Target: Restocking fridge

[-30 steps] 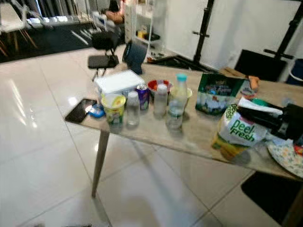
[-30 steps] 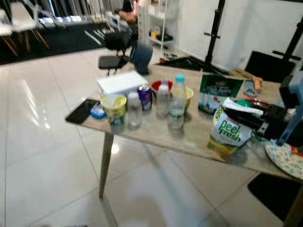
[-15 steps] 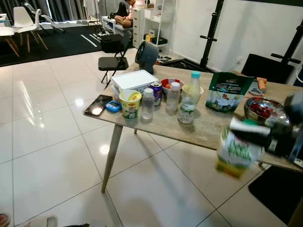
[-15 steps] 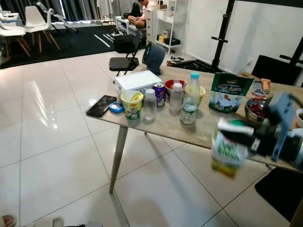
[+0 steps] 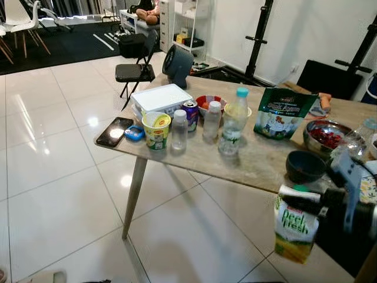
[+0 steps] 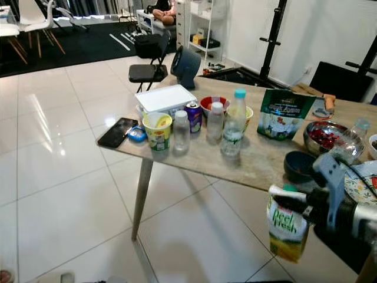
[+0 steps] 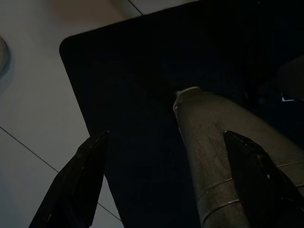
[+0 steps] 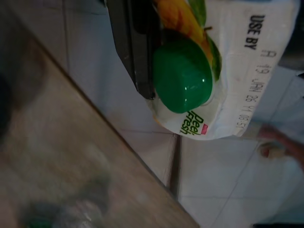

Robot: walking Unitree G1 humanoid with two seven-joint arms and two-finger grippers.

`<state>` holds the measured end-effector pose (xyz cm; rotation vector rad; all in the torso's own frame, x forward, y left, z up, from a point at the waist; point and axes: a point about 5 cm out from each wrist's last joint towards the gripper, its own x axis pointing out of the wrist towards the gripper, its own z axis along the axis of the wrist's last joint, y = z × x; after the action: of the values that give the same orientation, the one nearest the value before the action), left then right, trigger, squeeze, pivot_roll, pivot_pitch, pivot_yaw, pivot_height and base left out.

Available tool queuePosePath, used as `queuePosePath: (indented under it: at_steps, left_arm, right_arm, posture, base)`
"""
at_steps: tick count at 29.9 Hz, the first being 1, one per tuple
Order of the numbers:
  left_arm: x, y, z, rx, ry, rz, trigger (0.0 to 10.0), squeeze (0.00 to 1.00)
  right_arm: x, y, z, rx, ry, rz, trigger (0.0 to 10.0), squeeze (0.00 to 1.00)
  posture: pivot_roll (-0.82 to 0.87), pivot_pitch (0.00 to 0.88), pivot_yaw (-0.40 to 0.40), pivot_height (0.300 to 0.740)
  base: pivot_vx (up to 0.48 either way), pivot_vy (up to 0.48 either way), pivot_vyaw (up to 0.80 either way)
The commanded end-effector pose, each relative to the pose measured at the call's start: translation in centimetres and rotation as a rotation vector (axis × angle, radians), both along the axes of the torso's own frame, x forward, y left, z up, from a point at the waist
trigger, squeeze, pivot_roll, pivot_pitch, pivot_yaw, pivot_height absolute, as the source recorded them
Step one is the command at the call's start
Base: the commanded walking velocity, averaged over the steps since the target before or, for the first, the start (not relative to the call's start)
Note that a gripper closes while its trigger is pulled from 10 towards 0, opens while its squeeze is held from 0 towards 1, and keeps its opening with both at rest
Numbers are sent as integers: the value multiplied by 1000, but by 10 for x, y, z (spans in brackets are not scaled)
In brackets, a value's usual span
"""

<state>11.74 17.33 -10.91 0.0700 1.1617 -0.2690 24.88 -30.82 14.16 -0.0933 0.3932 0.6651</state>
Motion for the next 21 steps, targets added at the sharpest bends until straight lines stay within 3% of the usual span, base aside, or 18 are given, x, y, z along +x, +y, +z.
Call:
queuePosePath:
  at_steps: [1, 4, 7, 17, 21]
  left_arm:
    - [-22, -8, -7, -12, 95, -21, 10000, 0]
    - [-19, -9, -6, -17, 88, -20, 10000, 0]
    - [-17, -6, -6, -18, 85, -20, 10000, 0]
    - [-15, -2, -5, -15, 80, -22, 10000, 0]
    - [-13, -2, -4, -13, 77, -26, 10000, 0]
  right_arm:
    - [3, -3, 1, -24, -28, -18, 10000, 0]
    - [4, -22, -34, 15, 46, -226, 10000, 0]
    - [-2, -26, -53, 86, 83, -299, 10000, 0]
    - [-21, -25, -83, 246, 121, -350, 10000, 0]
    - [-35, -27, -108, 290, 189, -450, 10000, 0]
  posture:
    - [-52, 0, -15, 740]
    - [-52, 0, -15, 740]
    - [-52, 0, -16, 740]
    - [-50, 0, -9, 740]
    - [-52, 0, -9, 740]
  base:
    - [0, 0, 0]
    - [0, 0, 0]
    - [0, 0, -473]
    - [0, 0, -712]
    - [0, 0, -712]
